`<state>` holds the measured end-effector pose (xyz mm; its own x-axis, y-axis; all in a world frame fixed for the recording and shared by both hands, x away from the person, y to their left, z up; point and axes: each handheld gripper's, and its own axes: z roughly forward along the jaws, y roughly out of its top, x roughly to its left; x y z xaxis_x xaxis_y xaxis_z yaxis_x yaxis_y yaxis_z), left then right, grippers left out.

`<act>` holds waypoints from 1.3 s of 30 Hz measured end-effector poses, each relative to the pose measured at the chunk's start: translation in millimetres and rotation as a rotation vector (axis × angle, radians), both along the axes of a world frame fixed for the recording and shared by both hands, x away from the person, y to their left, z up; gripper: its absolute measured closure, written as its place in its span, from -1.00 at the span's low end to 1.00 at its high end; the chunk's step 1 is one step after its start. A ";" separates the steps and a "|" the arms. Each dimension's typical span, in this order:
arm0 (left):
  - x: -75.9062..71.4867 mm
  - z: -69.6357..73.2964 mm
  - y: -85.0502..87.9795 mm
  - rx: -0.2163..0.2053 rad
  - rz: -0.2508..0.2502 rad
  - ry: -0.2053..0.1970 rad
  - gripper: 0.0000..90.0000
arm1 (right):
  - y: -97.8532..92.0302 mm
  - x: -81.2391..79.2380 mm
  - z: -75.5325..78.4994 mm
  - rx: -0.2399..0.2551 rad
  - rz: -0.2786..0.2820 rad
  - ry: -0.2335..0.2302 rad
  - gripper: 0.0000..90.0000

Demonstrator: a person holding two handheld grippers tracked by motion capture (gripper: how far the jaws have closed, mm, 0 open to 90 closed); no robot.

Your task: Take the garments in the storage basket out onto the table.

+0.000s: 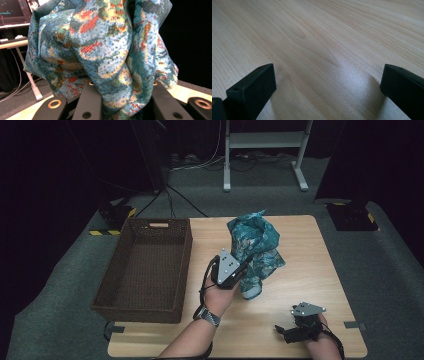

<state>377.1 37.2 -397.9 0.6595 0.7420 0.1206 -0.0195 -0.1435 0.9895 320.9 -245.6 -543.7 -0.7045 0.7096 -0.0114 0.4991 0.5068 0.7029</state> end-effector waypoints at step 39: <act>36.8 -86.7 -38.1 0.355 -0.076 0.403 0.64 | 0.3 0.1 -0.1 0.001 0.001 0.001 -1.00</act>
